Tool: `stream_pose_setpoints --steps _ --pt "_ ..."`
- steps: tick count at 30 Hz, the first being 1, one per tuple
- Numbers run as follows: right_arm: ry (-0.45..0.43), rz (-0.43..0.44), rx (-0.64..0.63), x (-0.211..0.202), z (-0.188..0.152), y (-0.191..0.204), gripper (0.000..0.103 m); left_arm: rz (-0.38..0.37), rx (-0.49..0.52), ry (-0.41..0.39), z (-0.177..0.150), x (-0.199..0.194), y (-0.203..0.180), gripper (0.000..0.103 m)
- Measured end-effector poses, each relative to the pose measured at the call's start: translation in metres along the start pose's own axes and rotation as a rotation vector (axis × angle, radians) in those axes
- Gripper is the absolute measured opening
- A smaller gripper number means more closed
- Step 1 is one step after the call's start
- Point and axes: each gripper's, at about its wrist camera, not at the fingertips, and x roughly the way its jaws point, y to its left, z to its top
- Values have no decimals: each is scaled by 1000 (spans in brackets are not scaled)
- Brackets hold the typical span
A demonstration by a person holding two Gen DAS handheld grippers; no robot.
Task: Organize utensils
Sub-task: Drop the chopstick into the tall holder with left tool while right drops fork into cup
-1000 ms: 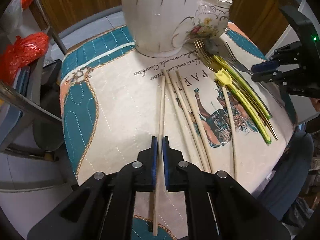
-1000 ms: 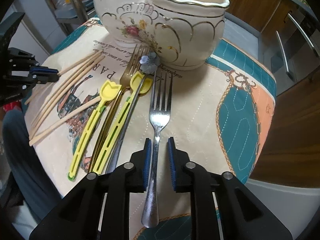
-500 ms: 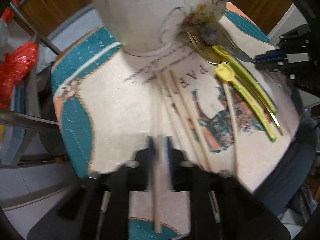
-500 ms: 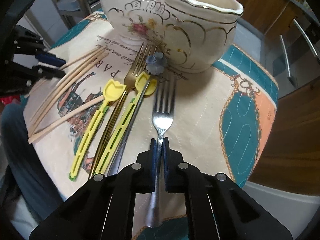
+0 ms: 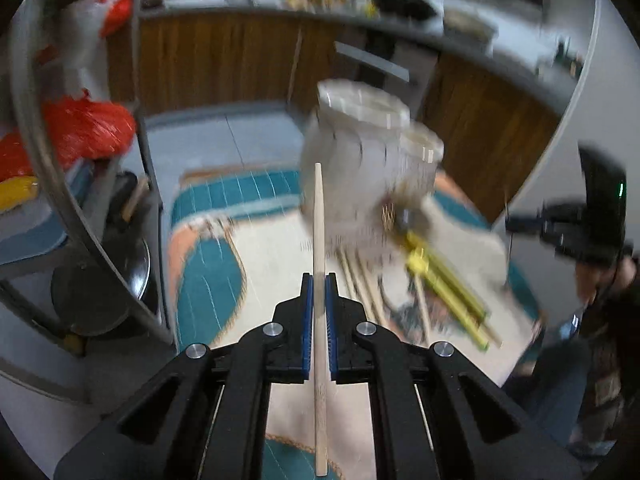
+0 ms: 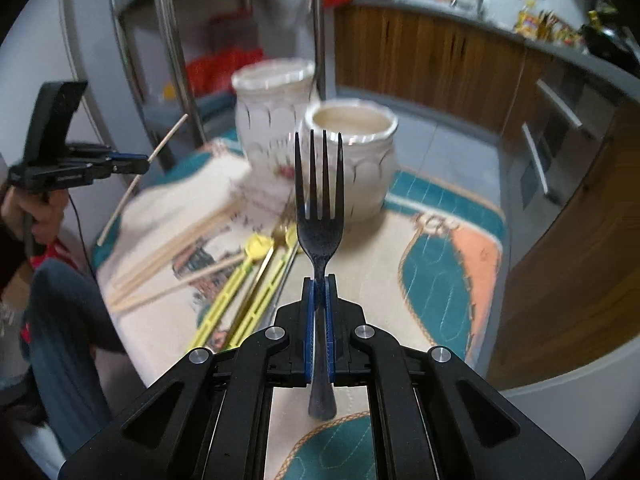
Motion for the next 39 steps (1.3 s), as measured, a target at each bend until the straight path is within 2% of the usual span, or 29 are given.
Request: stream_pose_setpoints --steps 5,10,21,28,34,39 --pt "-133 -11 53 -19 -3 0 6 -41 -44 -174 9 -17 -8 5" --pt "-215 -20 74 -26 18 -9 6 -50 -5 -323 38 -27 -24 5" --pt "-353 -12 36 -41 102 -13 6 -47 40 -498 126 -8 -51 6" --pt "-350 -27 23 -13 139 -17 6 22 51 -576 152 18 -61 6" --pt "-300 -54 36 21 138 -21 6 54 52 -619 157 39 -60 6" --pt "-252 -53 57 40 127 -26 6 61 44 -593 144 56 -55 6"
